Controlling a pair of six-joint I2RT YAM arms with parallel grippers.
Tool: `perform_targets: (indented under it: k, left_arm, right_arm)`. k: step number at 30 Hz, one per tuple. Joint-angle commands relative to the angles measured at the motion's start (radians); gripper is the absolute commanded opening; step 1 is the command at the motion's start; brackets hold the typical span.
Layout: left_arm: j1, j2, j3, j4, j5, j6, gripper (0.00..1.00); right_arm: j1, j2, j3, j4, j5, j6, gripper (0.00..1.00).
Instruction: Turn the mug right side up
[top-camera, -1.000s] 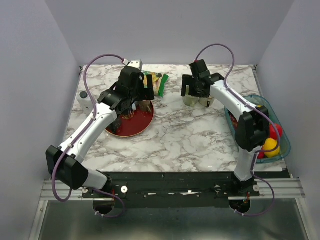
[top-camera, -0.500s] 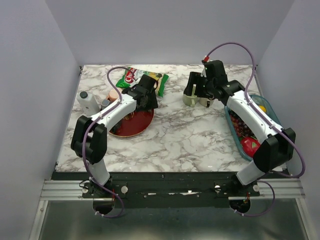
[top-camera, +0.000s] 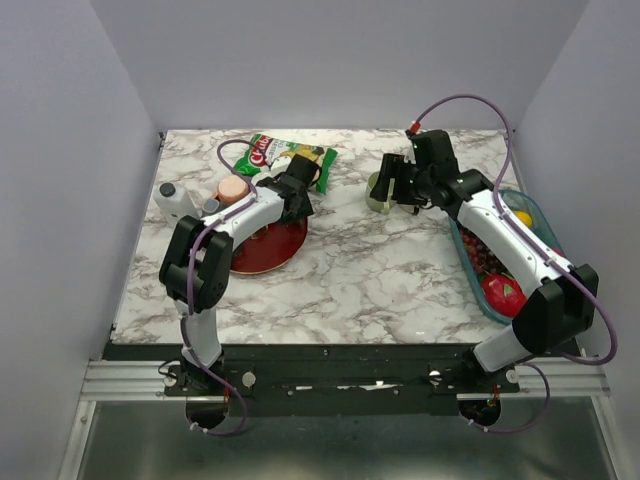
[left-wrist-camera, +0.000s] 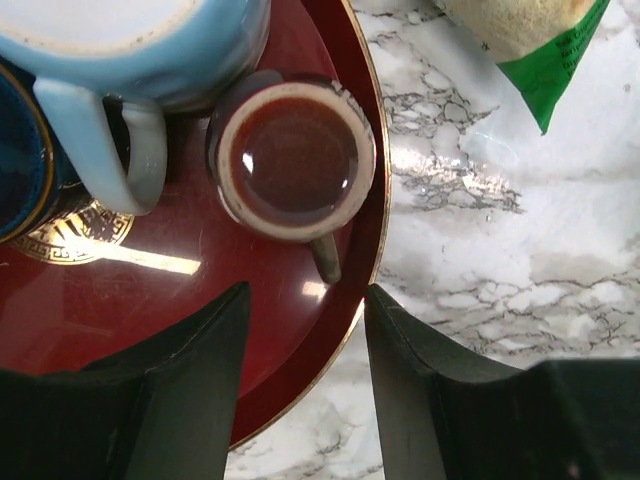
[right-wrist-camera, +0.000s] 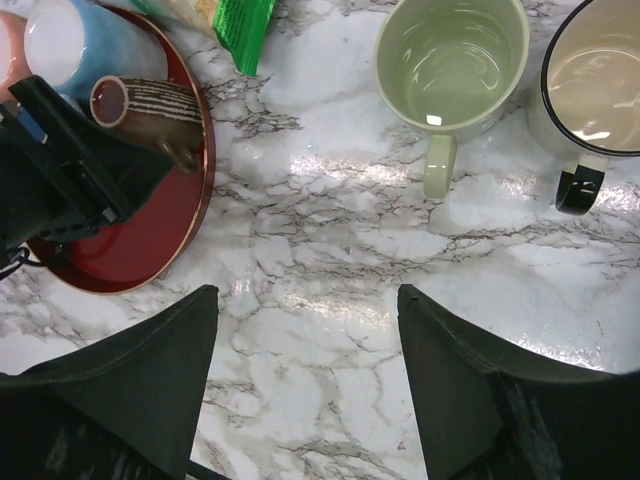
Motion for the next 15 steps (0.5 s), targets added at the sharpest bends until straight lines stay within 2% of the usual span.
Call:
perform_targets:
  k: [1,6,15]
  left_arm:
    - [0.006,0.045,0.046,0.042,-0.076,-0.037,0.57]
    - [0.006,0.051,0.043,0.069,-0.1,-0.039,0.49]
    - [0.008,0.074,0.048,0.076,-0.101,-0.034,0.46]
  right_arm:
    - [0.006,-0.038,-0.028,0.007,-0.002,-0.001,0.79]
    - [0.008,-0.045,-0.03,-0.002,0.004,-0.009,0.79]
    - [0.008,-0.037,-0.022,-0.011,0.011,-0.015,0.78]
